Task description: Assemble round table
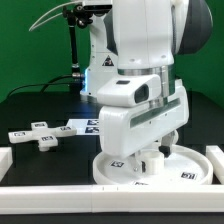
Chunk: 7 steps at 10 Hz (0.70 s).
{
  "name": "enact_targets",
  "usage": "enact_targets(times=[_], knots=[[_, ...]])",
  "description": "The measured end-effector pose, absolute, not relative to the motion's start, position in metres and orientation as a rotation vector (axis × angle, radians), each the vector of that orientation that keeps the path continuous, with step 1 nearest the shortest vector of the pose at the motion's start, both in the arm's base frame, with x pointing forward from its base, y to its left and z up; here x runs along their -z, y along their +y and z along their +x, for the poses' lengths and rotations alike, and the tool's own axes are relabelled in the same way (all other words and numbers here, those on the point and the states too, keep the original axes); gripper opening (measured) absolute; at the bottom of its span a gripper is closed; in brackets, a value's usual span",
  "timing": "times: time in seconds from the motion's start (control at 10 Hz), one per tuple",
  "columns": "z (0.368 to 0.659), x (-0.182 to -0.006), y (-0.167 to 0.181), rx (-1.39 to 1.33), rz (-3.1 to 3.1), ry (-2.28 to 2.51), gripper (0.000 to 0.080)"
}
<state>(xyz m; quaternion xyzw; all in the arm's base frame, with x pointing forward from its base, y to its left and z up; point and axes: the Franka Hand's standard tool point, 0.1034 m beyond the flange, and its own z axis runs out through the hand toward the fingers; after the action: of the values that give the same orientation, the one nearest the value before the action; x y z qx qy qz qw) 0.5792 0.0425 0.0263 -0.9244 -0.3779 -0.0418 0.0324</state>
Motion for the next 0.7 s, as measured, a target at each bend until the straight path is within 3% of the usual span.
enact_targets(times=[0.3, 0.5, 0.7], knots=[[0.566, -0.056, 0.053, 0.187, -2.931, -0.971, 0.0648], [0.545, -0.060, 0.079, 0.203, -2.982, -0.799, 0.0648], [0.542, -0.057, 0.082, 0.193, -2.982, -0.796, 0.0648]])
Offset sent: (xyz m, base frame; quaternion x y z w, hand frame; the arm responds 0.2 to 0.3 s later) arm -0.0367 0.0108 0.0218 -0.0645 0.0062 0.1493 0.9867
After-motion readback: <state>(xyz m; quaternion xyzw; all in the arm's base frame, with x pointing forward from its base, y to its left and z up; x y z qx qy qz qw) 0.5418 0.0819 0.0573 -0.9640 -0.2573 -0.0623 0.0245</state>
